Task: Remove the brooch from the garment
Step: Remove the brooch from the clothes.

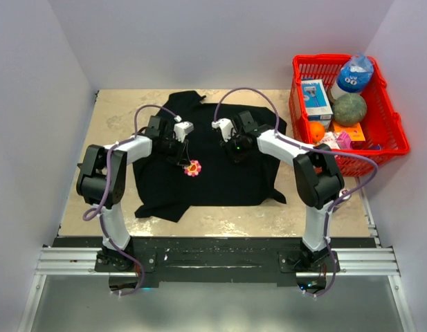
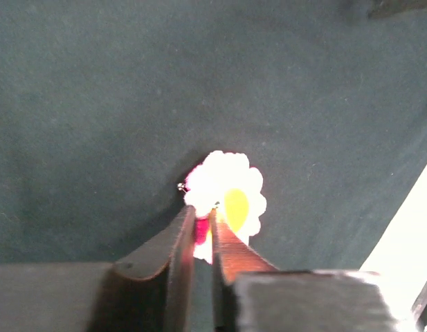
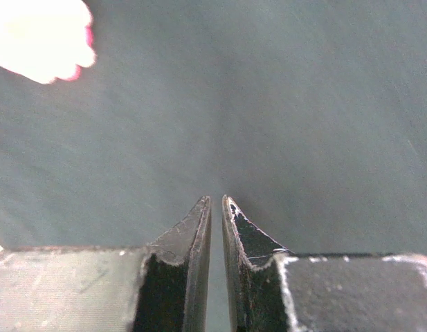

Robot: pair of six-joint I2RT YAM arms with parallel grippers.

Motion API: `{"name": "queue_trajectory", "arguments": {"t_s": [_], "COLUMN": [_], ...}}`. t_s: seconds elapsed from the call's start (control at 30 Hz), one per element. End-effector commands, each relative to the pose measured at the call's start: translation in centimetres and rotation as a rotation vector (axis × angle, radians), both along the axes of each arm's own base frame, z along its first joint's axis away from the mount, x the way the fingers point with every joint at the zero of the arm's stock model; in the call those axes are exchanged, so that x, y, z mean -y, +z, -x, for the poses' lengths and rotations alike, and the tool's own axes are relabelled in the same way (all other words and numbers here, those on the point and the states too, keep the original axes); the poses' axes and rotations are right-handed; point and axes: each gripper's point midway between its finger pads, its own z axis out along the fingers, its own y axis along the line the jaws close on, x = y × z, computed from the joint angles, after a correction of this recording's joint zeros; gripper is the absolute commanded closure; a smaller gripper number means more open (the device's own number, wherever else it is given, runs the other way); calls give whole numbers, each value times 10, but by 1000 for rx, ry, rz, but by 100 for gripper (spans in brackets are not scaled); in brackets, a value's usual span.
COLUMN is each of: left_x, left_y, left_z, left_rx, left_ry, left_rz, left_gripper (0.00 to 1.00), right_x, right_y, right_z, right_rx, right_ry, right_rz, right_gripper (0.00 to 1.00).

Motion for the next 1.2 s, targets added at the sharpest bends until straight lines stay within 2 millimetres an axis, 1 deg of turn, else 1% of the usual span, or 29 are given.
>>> {"name": "queue_trajectory", "arguments": {"t_s": [0.0,0.03,0.07,0.1,0.13,0.17,0.27,0.33,0.37,0.43,0.57,0.67,0.73,0.87,0.9,0.93,0.97,1.03,1.1,1.17], "left_x": [-7,-12,-4,-3,-5,-3,-5,-7,-10,-13,-20,-31,-36,-41,-42,-43,-43,-44,-44,-45], "left_y": [6,10,18,20,20,12,6,7,9,16,16,3,-3,-17,-18,-20,-22,-24,-25,-26], "left_z": [-4,-5,2,5,7,15,18,20,15,14,6,3,2,3,2,2,3,2,1,1], "left_rx": [-13,-30,-57,-79,-104,-163,-186,-179,-157,-166,-179,-165,-153,-173,-170,-174,-178,-173,-167,-167], "left_ry": [3,18,-21,-31,-30,-39,-52,-41,-29,-1,59,90,90,96,94,94,91,84,80,82], "left_rz": [25,68,164,203,226,246,252,259,266,287,298,242,213,180,177,176,176,169,164,157], "left_gripper": [94,95,97,99,100,100,100,100,100,100,100,100,100,100,100,100,100,100,100,100], "right_x": [-60,-75,-85,-92,-105,-113,-132,-139,-142,-147,-155,-154,-147,-139,-138,-143,-144,-153,-162,-171], "right_y": [31,28,33,32,27,30,23,18,14,9,2,4,5,-3,-7,-11,-14,-17,-11,2], "right_z": [3,11,11,14,22,23,33,38,40,47,50,50,49,37,35,34,30,28,26,20], "right_rx": [-6,-34,-37,-52,-73,-81,-127,-146,-157,-178,-177,-165,-143,-87,-83,-75,-53,-46,-40,-10], "right_ry": [110,150,166,184,212,217,241,254,261,278,287,291,295,249,244,247,242,246,251,259], "right_rz": [-188,-219,-246,-261,-270,-287,-305,-308,-310,-311,-294,-281,-253,-186,-176,-166,-146,-144,-165,-190], "right_gripper": [84,83,82,81,80,80,77,76,75,74,75,76,77,79,80,80,80,81,81,82]}}
